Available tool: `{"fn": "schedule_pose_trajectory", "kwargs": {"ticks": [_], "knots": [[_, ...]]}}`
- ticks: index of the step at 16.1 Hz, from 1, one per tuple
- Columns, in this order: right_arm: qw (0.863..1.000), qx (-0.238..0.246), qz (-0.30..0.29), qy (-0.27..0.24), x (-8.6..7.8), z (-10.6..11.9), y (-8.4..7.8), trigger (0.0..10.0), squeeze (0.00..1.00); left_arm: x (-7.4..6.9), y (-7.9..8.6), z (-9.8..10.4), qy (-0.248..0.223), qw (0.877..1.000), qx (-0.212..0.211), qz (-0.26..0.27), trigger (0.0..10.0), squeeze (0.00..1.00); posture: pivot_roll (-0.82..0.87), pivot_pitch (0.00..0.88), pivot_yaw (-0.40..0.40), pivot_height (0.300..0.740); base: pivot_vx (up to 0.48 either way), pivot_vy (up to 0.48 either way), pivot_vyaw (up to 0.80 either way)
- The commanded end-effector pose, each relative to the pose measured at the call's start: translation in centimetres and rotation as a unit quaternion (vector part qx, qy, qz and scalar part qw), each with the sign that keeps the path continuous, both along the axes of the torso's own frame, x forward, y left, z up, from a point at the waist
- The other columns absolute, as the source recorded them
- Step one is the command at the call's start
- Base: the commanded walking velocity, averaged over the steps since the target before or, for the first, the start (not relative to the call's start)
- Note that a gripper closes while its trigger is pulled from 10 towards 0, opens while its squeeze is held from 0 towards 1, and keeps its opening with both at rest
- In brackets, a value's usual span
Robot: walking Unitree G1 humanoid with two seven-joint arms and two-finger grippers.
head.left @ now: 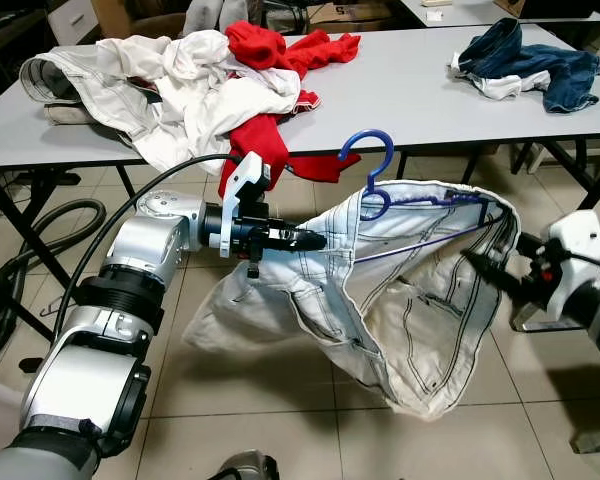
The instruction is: Hang hanger
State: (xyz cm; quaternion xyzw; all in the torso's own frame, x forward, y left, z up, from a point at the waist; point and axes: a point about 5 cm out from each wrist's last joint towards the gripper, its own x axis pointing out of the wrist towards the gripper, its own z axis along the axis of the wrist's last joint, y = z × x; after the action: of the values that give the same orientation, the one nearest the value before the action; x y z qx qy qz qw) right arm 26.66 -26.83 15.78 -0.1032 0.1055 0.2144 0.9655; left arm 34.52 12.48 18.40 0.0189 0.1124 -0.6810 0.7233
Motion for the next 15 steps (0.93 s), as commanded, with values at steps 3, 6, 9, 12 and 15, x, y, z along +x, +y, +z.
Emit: {"fn": "schedule_pose_trajectory", "kwargs": {"ticks": [3,6,9,12,15], "knots": [[1.000,0.014,-0.019,0.001,0.44,0.04,-0.34,0.0,0.00,0.00,0.26,1.28,-0.019,0.999,-0.027,-0.005,0.0,0.00,-0.04,0.000,0.068,0.740,0.000,0.000,0.00],[1.000,0.019,-0.017,-0.003,0.59,0.12,-0.22,0.0,0.00,0.10,0.32,1.22,-0.022,0.999,-0.024,0.002,0.0,0.00,-0.04,0.000,0.070,0.740,0.000,0.000,0.00],[1.000,0.023,-0.016,-0.003,0.59,0.12,-0.15,0.0,0.00,0.20,0.30,1.10,-0.024,0.999,-0.021,0.007,0.0,0.00,-0.04,0.000,0.071,0.740,0.000,0.000,0.00],[1.000,0.023,-0.020,0.002,0.55,0.04,-0.27,0.0,0.00,0.34,0.41,1.02,-0.027,0.999,-0.017,0.015,0.0,0.00,-0.04,0.000,0.071,0.740,0.000,0.000,0.00],[0.999,0.020,-0.027,0.011,0.32,-0.16,-0.44,0.0,0.00,0.83,0.62,0.70,-0.044,0.998,0.002,0.048,0.0,0.00,-0.04,0.000,0.072,0.740,0.000,0.000,0.00]]}}
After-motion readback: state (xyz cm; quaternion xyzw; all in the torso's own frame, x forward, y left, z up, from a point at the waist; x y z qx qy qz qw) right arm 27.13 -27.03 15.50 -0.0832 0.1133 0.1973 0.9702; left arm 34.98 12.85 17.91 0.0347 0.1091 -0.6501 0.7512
